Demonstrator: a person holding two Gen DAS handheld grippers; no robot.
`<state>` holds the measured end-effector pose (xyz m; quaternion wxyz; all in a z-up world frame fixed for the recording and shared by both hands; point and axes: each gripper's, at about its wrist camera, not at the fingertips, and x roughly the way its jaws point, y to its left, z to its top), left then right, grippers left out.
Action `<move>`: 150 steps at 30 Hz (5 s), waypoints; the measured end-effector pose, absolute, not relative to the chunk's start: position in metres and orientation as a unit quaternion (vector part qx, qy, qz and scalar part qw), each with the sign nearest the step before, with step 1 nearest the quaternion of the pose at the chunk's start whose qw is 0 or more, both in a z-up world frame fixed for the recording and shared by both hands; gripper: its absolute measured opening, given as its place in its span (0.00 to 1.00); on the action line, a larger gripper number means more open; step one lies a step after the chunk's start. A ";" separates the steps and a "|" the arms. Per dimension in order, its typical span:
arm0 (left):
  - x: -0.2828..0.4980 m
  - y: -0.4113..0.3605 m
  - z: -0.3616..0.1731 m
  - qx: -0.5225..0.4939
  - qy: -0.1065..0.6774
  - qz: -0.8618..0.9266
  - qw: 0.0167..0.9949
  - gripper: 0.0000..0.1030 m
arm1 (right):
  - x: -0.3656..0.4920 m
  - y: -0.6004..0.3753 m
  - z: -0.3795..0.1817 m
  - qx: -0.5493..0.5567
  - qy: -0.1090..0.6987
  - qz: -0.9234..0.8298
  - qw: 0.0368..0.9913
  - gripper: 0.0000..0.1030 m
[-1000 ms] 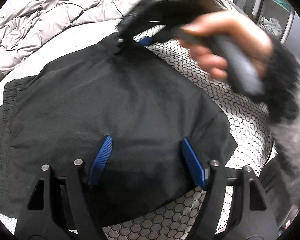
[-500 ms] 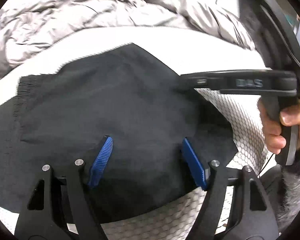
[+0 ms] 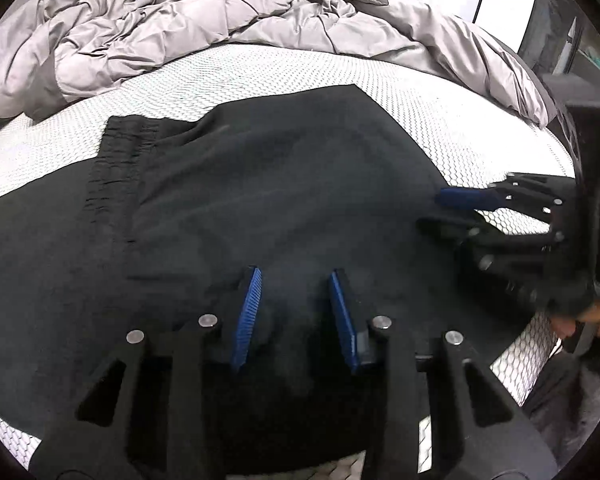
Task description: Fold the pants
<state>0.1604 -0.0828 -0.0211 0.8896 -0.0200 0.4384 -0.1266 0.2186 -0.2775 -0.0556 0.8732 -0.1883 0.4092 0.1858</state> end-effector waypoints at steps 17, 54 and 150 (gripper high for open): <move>0.118 -0.102 -0.024 0.062 0.424 -0.158 0.890 0.41 | 0.182 -0.281 -0.054 -0.188 0.399 0.248 0.863 0.41; 0.049 0.269 0.011 -0.323 0.304 0.197 0.874 0.01 | 0.177 -0.334 -0.028 -0.082 0.355 0.182 0.914 0.88; 0.122 0.039 -0.012 -0.079 0.425 -0.057 0.900 0.76 | 0.217 -0.283 -0.056 0.097 0.442 0.360 0.816 0.09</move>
